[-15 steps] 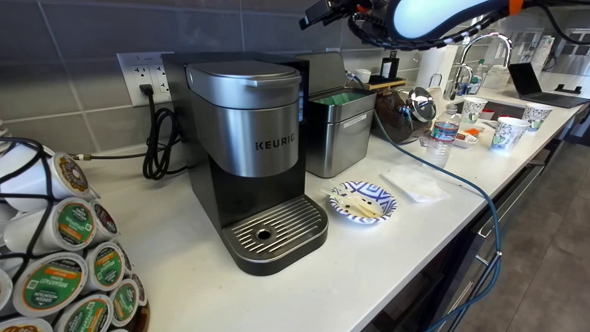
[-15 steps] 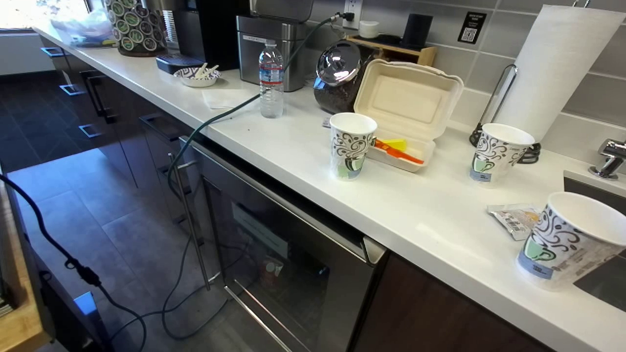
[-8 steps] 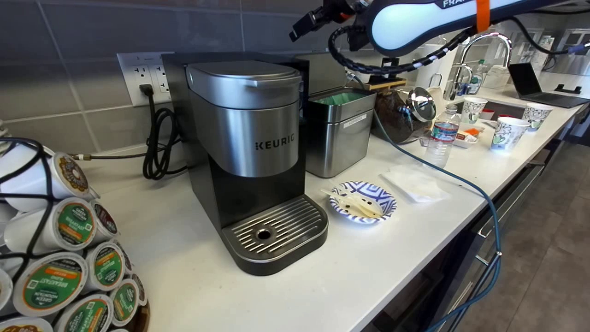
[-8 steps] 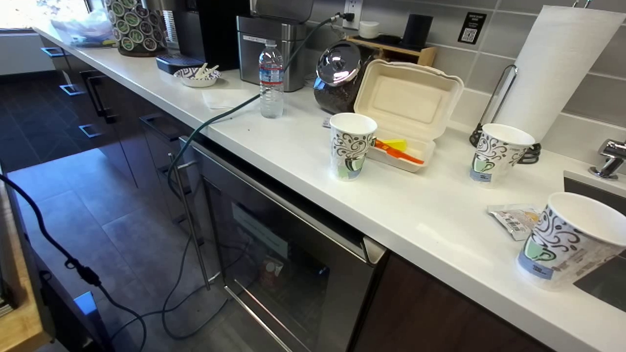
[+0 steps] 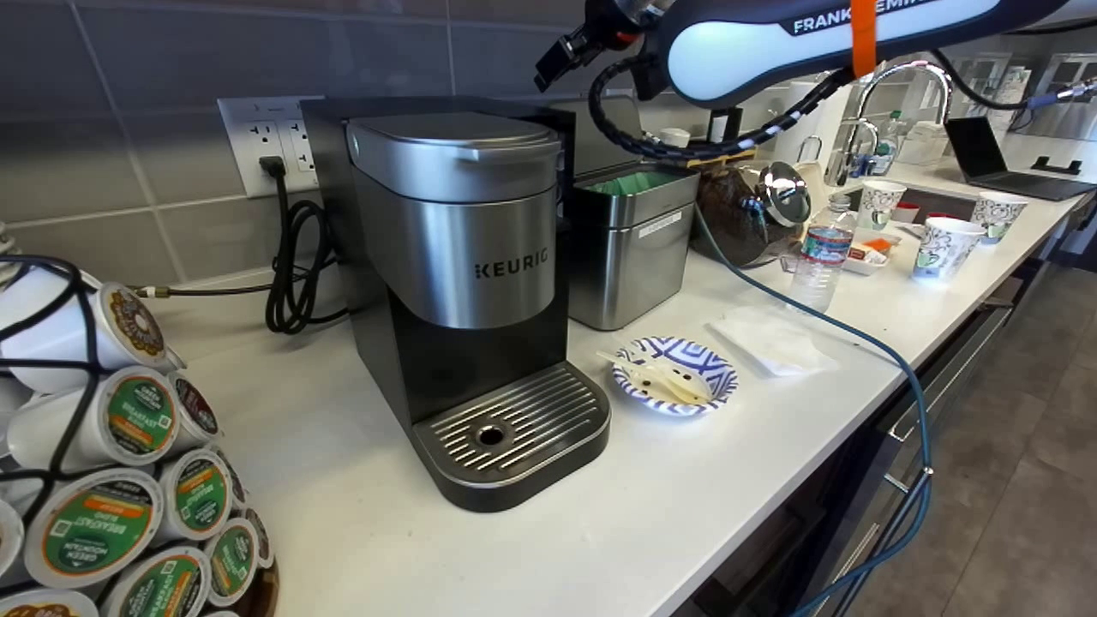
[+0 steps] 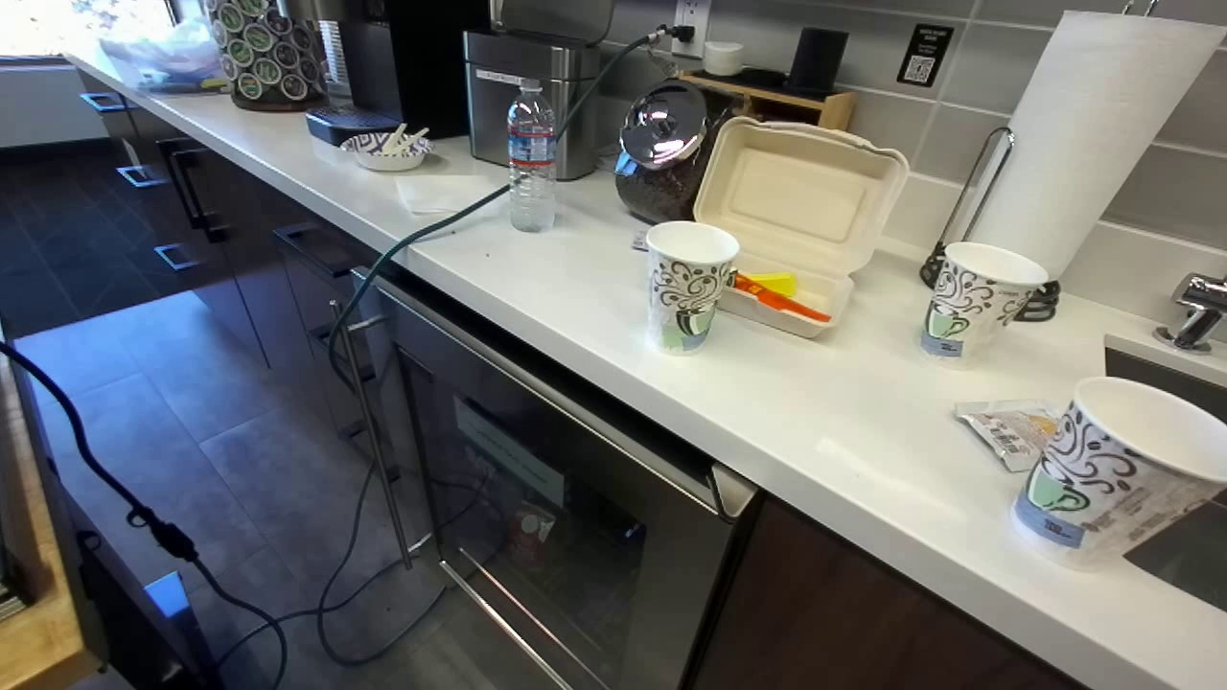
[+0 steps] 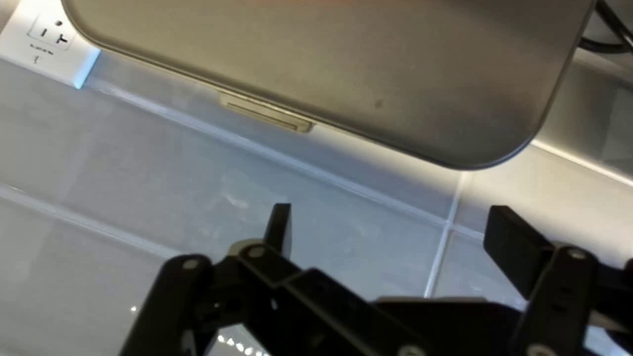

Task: Close the silver bin.

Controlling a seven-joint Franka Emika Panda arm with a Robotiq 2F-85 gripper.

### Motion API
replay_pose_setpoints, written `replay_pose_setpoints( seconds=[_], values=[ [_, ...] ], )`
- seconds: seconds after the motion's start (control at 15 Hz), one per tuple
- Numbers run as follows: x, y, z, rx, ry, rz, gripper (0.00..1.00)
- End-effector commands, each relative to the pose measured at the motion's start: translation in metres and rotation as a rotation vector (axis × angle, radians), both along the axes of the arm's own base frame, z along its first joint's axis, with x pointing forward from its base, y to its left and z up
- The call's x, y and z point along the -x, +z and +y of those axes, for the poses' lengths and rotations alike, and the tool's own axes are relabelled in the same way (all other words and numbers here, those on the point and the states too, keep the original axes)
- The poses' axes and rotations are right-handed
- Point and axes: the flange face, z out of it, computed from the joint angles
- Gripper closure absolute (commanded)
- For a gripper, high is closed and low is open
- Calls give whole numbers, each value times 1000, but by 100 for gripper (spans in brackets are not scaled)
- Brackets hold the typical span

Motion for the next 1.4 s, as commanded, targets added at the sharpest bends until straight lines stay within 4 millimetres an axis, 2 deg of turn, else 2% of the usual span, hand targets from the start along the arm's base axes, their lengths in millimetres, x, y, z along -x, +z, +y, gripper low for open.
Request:
replay_pose_setpoints(
  seconds=[0.0,0.2,0.6,0.87,1.0,1.2,1.27,1.33],
  values=[
    [-5,-9,12,33,-48,1,0],
    [-5,-6,12,74,-78,36,0],
    [0,7,-1,183,-148,134,0],
    [0,20,8,69,-106,60,0],
    [0,19,12,61,-98,60,0],
    [-4,1,20,64,-98,81,0],
    [2,14,16,88,-97,80,0],
    [1,10,17,90,-96,84,0]
  ],
)
